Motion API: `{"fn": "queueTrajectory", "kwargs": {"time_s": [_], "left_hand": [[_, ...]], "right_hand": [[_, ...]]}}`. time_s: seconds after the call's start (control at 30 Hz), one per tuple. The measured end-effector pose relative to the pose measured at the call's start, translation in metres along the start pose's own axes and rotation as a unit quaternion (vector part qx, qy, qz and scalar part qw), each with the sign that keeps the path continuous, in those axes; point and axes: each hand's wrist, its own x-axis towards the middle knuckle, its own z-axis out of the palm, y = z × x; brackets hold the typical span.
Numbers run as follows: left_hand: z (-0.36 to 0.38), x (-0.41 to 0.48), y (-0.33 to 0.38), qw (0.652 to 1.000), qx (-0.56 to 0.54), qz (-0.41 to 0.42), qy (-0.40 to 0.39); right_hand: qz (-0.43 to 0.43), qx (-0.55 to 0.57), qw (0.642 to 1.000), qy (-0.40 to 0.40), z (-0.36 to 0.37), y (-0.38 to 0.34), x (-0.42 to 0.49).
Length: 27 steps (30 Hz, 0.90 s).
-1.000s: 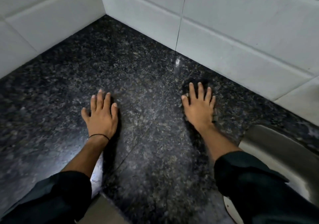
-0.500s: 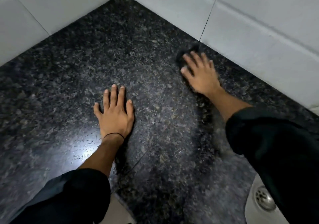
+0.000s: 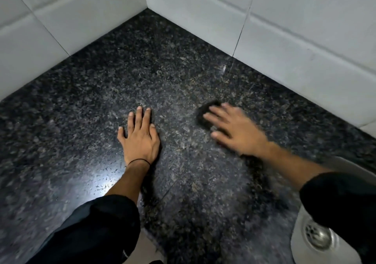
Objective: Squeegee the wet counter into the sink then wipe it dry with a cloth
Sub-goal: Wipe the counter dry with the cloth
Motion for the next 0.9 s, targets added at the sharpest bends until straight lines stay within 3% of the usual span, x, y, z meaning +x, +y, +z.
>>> {"fn": "queueTrajectory", "kwargs": {"time_s": [0.1,0.17,0.37,0.47,0.57,0.6,0.63,0.7,0.73,0.77,0.8,0.87,0.9], "left_hand": [[0.000,0.002,0.000,1.000,0.006,-0.003,-0.002],[-0.002,0.000,0.002,1.000,0.006,0.001,-0.008],[-0.012,-0.005,0.003,1.000,-0.003,0.007,-0.027],[-0.023,-0.004,0.003,0.997,-0.023,0.014,-0.071],[-0.034,-0.016,0.001,0.993,-0.056,0.052,-0.094],[-0.036,-0.025,0.001,0.992,-0.072,0.060,-0.081],[-0.036,-0.037,0.000,0.992,-0.089,0.062,-0.064],[-0.034,-0.061,0.000,0.992,-0.103,0.064,-0.036],[-0.032,-0.071,0.000,0.992,-0.098,0.072,-0.031],[-0.031,-0.079,-0.002,0.992,-0.091,0.083,-0.028],[-0.030,-0.085,-0.004,0.992,-0.083,0.095,-0.026],[-0.031,-0.091,-0.010,0.992,-0.071,0.105,-0.022],[-0.031,-0.091,-0.012,0.992,-0.065,0.105,-0.019]], "right_hand": [[0.262,0.029,0.964,0.037,-0.006,0.042,-0.030],[0.351,0.037,0.935,0.044,0.000,0.028,-0.040],[0.271,0.035,0.960,0.061,0.007,-0.083,-0.073],[0.242,0.049,0.968,0.031,0.003,-0.117,-0.090],[0.230,0.176,0.956,0.038,-0.010,-0.130,-0.104],[0.249,0.284,0.925,0.045,-0.019,-0.133,-0.108],[0.269,0.418,0.866,0.052,-0.030,-0.136,-0.113],[0.274,0.652,0.704,0.071,-0.048,-0.138,-0.119],[0.283,0.705,0.645,0.082,-0.053,-0.133,-0.120],[0.307,0.713,0.624,0.091,-0.057,-0.129,-0.120],[0.359,0.666,0.646,0.103,-0.063,-0.124,-0.121],[0.496,0.457,0.723,0.153,-0.065,-0.105,-0.128],[0.538,0.367,0.739,0.174,-0.064,-0.099,-0.132]]}}
